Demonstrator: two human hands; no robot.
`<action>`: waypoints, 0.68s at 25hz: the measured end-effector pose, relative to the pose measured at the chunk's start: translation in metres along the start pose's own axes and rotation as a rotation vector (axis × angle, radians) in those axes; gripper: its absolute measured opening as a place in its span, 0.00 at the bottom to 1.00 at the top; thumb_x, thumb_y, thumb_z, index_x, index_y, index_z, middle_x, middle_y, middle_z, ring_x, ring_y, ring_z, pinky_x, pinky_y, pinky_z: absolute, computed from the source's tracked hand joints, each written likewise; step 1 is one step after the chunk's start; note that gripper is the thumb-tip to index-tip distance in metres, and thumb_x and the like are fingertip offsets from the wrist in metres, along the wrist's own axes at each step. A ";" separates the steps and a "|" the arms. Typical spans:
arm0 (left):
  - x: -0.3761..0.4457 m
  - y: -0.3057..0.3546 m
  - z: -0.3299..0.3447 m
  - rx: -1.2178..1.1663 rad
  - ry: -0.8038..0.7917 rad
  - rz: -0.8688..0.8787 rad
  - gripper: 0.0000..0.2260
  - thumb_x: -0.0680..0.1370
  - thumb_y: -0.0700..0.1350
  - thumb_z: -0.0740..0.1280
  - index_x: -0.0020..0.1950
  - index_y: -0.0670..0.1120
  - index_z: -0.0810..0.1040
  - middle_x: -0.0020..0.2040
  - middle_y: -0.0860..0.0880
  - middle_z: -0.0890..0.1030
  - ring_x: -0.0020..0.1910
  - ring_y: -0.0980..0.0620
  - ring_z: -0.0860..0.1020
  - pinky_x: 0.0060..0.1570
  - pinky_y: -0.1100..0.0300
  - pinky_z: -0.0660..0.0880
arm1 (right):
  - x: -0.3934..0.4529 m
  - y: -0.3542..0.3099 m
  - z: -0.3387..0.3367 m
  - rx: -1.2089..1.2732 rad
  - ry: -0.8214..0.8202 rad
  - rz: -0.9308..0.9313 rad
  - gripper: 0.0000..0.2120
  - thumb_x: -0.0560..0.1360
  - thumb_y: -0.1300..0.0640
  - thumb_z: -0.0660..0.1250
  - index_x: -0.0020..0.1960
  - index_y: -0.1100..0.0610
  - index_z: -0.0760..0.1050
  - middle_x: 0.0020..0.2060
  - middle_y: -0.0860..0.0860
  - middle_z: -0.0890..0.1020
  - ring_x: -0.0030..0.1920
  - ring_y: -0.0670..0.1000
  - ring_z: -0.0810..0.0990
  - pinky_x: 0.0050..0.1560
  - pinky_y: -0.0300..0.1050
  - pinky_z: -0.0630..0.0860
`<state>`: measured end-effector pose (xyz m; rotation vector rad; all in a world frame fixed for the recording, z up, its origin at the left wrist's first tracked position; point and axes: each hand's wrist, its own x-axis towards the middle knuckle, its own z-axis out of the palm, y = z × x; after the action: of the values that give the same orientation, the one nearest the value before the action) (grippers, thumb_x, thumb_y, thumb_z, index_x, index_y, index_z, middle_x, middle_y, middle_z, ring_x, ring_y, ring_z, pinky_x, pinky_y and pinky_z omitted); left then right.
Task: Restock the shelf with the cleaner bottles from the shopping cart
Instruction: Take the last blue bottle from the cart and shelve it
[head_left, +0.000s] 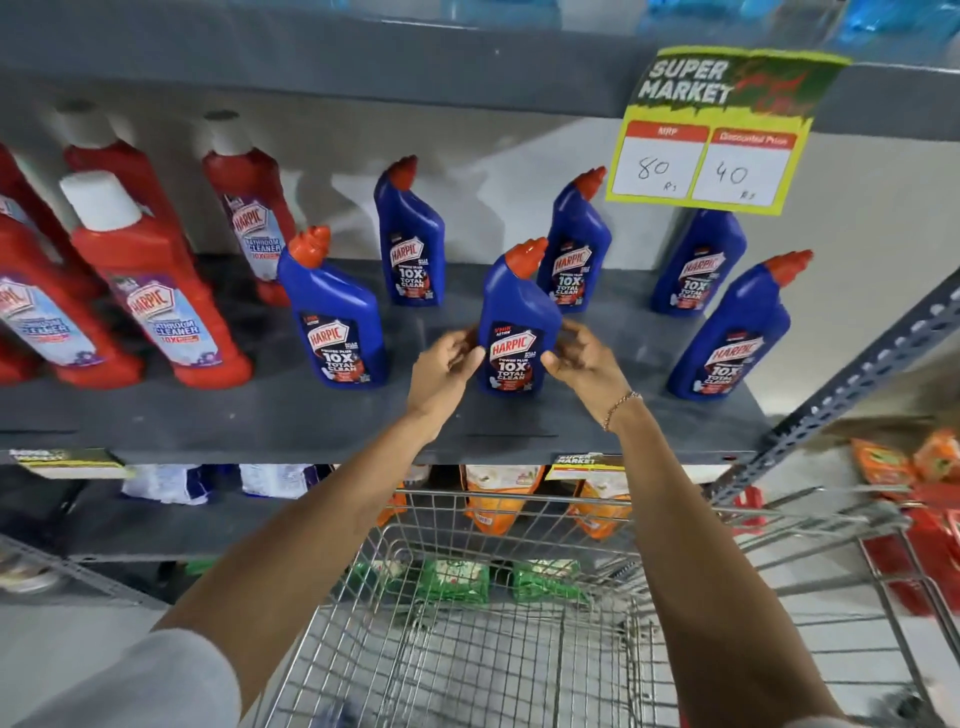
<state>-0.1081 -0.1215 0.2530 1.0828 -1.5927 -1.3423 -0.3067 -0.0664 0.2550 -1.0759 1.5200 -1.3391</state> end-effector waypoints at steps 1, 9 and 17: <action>-0.007 -0.004 -0.005 0.065 0.069 0.016 0.15 0.75 0.48 0.68 0.59 0.44 0.76 0.53 0.53 0.80 0.50 0.65 0.78 0.50 0.74 0.72 | -0.002 0.004 -0.004 -0.003 0.018 0.003 0.24 0.72 0.67 0.68 0.65 0.55 0.68 0.52 0.47 0.81 0.49 0.41 0.80 0.42 0.31 0.78; -0.037 -0.042 -0.083 0.081 0.703 0.018 0.26 0.71 0.38 0.72 0.63 0.34 0.64 0.59 0.43 0.68 0.61 0.45 0.71 0.64 0.55 0.69 | -0.009 0.029 0.000 -0.032 0.000 0.030 0.26 0.66 0.70 0.73 0.59 0.52 0.71 0.52 0.47 0.80 0.52 0.40 0.80 0.52 0.35 0.78; 0.005 -0.050 -0.152 0.284 0.208 -0.140 0.23 0.64 0.36 0.77 0.53 0.48 0.71 0.52 0.47 0.81 0.52 0.48 0.79 0.58 0.50 0.76 | 0.008 0.012 0.020 -0.398 -0.013 0.056 0.29 0.63 0.63 0.77 0.62 0.58 0.71 0.58 0.56 0.80 0.57 0.55 0.78 0.60 0.51 0.76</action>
<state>0.0385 -0.1803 0.2261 1.4789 -1.6059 -1.0695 -0.2907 -0.0788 0.2409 -1.2692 1.8412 -1.0110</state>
